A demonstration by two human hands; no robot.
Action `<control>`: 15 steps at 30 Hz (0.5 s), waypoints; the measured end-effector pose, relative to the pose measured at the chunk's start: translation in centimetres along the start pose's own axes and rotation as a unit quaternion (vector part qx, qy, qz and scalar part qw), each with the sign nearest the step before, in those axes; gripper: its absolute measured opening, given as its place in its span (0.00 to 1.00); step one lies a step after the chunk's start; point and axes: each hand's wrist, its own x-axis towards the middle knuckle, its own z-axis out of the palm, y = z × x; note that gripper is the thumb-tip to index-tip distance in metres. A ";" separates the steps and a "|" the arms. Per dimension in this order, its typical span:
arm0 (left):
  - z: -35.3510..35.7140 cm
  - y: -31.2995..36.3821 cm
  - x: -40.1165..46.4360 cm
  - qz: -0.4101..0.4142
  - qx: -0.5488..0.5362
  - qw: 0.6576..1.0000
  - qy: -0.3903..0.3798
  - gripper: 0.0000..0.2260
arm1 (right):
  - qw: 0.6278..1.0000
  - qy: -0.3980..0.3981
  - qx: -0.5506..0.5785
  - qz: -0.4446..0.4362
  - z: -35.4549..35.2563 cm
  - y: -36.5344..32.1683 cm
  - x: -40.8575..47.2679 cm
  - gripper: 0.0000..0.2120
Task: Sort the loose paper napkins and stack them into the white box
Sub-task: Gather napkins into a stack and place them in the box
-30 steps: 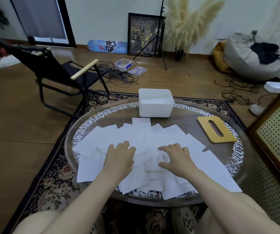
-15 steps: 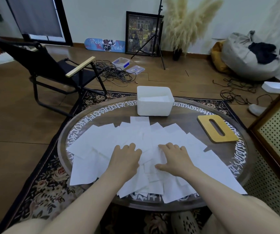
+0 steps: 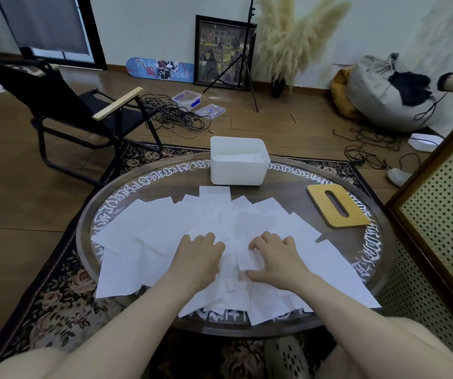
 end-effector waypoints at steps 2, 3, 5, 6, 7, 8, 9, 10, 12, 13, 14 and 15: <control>0.0 0.1 0.0 0.001 -0.001 1.000 -0.002 0.16 | 1.000 0.006 0.017 -0.009 -0.3 0.3 -0.4 0.15; 0.1 0.2 0.1 0.002 -0.004 1.000 -0.002 0.17 | 1.000 0.019 0.021 -0.012 -0.5 0.5 -0.5 0.11; 0.2 0.3 0.3 0.010 -0.029 1.000 0.001 0.20 | 0.998 0.045 0.034 -0.013 -0.9 0.8 -0.7 0.07; 0.1 0.4 0.5 0.016 -0.054 0.998 0.005 0.23 | 0.997 0.054 0.052 -0.013 -1.1 0.8 -0.8 0.07; 0.0 0.6 0.7 0.023 -0.086 0.996 0.010 0.25 | 0.995 0.055 0.085 -0.011 -1.2 0.9 -1.0 0.06; -0.2 0.8 0.8 0.031 -0.123 0.992 0.015 0.28 | 0.990 0.051 0.131 -0.011 -1.4 1.0 -1.1 0.06; -0.4 1.0 1.0 0.035 -0.161 0.986 0.021 0.28 | 0.982 0.043 0.185 -0.008 -1.5 1.0 -1.3 0.08; -0.6 1.3 1.1 0.036 -0.195 0.980 0.029 0.27 | 0.969 0.042 0.244 -0.010 -1.7 1.1 -1.4 0.08; -0.7 1.5 1.6 0.027 -0.252 0.966 0.049 0.20 | 0.931 0.051 0.360 -0.011 -2.3 1.1 -1.6 0.06; -0.7 1.6 1.9 0.019 -0.282 0.958 0.056 0.15 | 0.911 0.054 0.410 -0.006 -2.7 1.0 -1.8 0.05; -0.8 1.7 2.0 0.005 -0.319 0.946 0.058 0.10 | 0.891 0.057 0.451 0.000 -3.2 0.9 -1.9 0.04; -1.0 1.8 2.0 -0.013 -0.362 0.931 0.056 0.08 | 0.875 0.062 0.480 0.009 -3.6 0.9 -2.0 0.04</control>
